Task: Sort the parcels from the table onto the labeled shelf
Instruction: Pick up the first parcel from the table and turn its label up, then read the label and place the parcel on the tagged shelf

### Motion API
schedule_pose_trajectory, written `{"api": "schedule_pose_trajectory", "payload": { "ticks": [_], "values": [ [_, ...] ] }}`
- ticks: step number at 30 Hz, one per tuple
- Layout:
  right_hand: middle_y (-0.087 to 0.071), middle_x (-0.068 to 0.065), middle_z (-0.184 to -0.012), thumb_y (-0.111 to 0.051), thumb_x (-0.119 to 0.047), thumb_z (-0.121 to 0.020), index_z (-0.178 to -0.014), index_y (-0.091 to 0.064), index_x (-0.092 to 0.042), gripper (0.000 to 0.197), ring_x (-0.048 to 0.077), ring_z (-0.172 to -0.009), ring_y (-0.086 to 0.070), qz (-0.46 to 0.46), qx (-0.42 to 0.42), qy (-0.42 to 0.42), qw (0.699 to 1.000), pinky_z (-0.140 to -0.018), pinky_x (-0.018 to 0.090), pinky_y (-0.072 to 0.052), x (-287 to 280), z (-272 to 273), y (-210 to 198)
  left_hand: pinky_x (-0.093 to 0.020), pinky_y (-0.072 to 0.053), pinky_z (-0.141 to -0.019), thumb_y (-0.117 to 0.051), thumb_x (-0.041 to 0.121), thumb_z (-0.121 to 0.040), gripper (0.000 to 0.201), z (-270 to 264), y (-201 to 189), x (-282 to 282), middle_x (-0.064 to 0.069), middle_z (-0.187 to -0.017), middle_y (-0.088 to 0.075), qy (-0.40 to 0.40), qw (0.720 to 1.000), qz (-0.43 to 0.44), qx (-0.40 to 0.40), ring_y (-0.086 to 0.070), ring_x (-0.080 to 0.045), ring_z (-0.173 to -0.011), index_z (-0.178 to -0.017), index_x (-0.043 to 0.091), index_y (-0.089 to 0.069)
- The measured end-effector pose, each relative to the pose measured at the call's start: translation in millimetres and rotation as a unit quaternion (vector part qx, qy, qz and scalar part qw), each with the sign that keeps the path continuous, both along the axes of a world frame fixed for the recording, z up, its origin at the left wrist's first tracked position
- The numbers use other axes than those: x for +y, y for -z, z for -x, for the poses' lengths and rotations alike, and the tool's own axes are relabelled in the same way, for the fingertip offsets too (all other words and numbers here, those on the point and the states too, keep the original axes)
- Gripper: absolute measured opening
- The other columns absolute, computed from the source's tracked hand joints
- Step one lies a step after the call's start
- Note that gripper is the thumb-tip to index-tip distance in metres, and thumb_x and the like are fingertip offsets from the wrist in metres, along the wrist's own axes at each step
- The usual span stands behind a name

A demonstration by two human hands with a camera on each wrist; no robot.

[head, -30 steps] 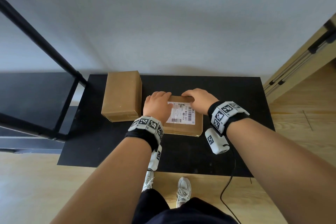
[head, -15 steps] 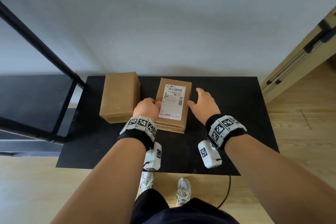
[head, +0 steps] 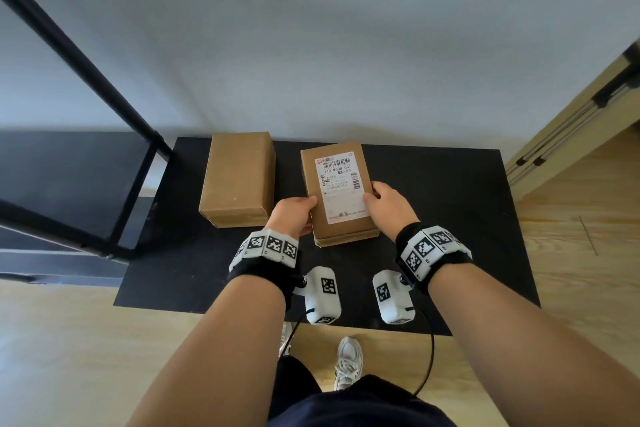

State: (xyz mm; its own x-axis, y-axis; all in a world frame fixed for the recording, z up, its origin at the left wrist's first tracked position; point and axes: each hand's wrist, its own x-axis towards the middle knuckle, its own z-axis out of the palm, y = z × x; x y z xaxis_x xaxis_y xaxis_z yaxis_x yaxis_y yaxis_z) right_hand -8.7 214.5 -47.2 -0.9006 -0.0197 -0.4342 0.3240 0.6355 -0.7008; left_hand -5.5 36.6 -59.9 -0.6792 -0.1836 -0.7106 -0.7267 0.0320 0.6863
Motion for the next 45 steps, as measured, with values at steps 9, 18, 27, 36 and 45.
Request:
{"api": "schedule_pose_trajectory", "payload": {
  "ticks": [9,18,27,36,45],
  "values": [
    [-0.063,-0.002,-0.125,-0.044,-0.026,-0.100,-0.131,-0.055,-0.020,0.034,0.016,-0.113,-0.059,0.096,0.103,0.064,0.988,-0.091,0.034,-0.050,8,1,-61,-0.040,-0.055,-0.100,-0.065,0.022,-0.096,0.036,1,-77,-4,-0.008,-0.117,-0.073,-0.023,0.988,-0.044,0.145,-0.070,-0.024,-0.110,-0.129,0.009,-0.063],
    [-0.062,-0.002,-0.127,-0.047,-0.023,-0.099,-0.135,-0.052,-0.018,0.037,0.015,-0.115,-0.060,0.184,0.218,0.094,0.954,-0.088,0.030,-0.053,11,-2,-140,-0.039,-0.054,-0.101,-0.064,0.027,-0.096,0.039,-9,-167,-8,0.000,-0.118,-0.074,-0.007,0.962,-0.035,0.272,-0.069,-0.016,-0.110,-0.134,0.016,-0.062],
    [-0.067,-0.007,-0.116,-0.051,-0.014,-0.093,-0.118,-0.057,-0.022,0.027,0.009,-0.108,-0.064,0.233,0.310,0.097,0.917,-0.090,0.035,-0.056,13,-11,-195,-0.039,-0.053,-0.103,-0.065,0.020,-0.095,0.034,-11,-213,-14,0.002,-0.116,-0.076,-0.003,0.923,-0.051,0.382,-0.070,-0.015,-0.112,-0.129,0.016,-0.067],
    [-0.068,-0.003,-0.111,-0.052,-0.005,-0.089,-0.109,-0.053,-0.017,0.023,0.011,-0.104,-0.067,0.240,0.346,0.108,0.901,-0.084,0.031,-0.057,16,-18,-214,-0.038,-0.051,-0.105,-0.069,0.017,-0.091,0.041,-13,-225,-16,0.001,-0.122,-0.074,0.027,0.903,-0.064,0.425,-0.070,-0.016,-0.115,-0.132,0.015,-0.066],
    [-0.068,-0.004,-0.109,-0.054,-0.004,-0.090,-0.110,-0.051,-0.012,0.022,0.007,-0.100,-0.066,0.230,0.363,0.108,0.897,-0.073,0.022,-0.055,14,-20,-223,-0.036,-0.051,-0.106,-0.069,0.010,-0.092,0.042,-13,-236,-17,-0.001,-0.124,-0.074,0.034,0.898,-0.070,0.433,-0.070,-0.015,-0.115,-0.133,0.012,-0.064]
  ]
}}
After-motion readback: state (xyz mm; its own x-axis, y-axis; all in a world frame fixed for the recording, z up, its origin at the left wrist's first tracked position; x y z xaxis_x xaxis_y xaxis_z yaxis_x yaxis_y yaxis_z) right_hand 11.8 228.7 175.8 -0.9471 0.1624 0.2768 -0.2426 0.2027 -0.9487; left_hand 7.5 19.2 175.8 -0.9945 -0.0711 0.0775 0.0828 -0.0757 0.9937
